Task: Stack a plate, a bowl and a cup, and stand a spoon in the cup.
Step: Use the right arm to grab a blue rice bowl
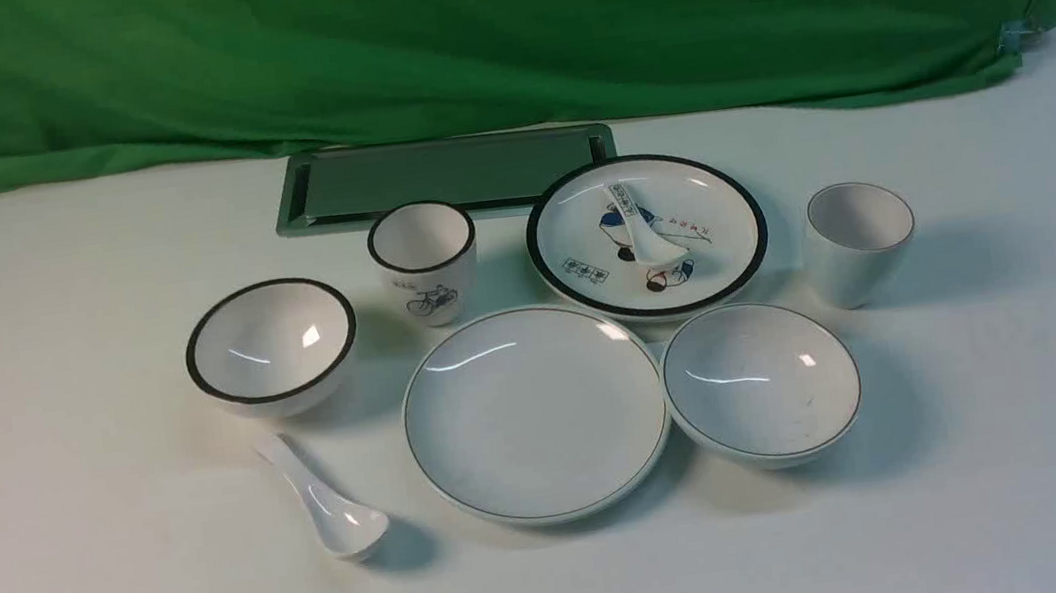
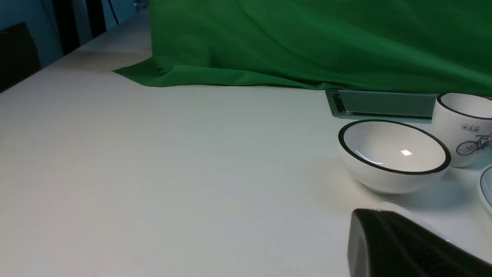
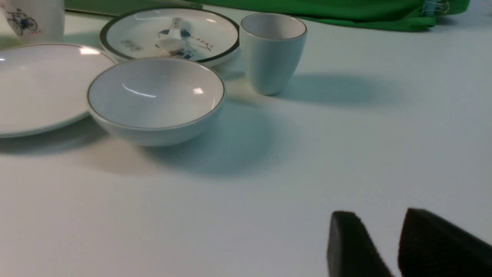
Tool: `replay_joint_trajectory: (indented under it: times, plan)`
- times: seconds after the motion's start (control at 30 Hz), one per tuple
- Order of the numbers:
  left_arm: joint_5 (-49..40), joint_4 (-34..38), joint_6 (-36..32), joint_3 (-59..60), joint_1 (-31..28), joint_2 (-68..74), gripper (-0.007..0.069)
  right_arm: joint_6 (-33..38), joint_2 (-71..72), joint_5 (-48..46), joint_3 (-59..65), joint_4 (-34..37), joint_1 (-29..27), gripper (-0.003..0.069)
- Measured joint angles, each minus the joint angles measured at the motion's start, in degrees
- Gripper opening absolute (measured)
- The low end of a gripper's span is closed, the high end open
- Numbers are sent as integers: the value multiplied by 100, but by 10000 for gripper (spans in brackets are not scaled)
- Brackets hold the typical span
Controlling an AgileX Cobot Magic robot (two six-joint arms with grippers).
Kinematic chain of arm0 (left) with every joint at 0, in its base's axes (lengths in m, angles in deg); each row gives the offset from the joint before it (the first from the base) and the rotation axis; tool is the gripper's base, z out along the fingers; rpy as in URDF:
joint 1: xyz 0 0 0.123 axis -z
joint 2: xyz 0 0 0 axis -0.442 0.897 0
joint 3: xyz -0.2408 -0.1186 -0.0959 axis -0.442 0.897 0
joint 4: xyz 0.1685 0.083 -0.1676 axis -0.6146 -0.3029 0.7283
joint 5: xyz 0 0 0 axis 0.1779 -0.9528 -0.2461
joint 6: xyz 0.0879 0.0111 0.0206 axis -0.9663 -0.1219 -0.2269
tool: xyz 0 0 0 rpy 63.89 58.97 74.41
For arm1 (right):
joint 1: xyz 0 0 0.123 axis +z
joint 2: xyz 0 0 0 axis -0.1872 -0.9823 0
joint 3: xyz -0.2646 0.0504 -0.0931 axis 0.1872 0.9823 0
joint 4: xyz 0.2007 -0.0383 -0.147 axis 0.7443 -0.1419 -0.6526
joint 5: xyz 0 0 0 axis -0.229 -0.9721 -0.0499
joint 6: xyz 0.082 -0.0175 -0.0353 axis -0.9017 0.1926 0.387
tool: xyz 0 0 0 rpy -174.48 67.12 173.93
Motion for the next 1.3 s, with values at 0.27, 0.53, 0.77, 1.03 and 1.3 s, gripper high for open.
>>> replay_joint_trajectory:
  times: [0.27, 0.53, 0.77, 1.03, 1.3]
  plan:
    - [0, -59, 0, 0, 0, 0, 4, 0, 0, 0, 0, 0, 0, 239]
    - [751, 733, 555, 0, 0, 0, 4, 0, 0, 0, 0, 0, 0, 239]
    - [2051, 1733, 1471, 0, 0, 0, 4, 0, 0, 0, 0, 0, 0, 239]
    - [4497, 1634, 2533, -40, 0, -4, 4, -502, 0, 443, 4, 267, 0, 239]
    - [1257, -181, 2999, -3409, 0, 1040, 4, -3167, 0, 2282, 7, 989, 0, 239]
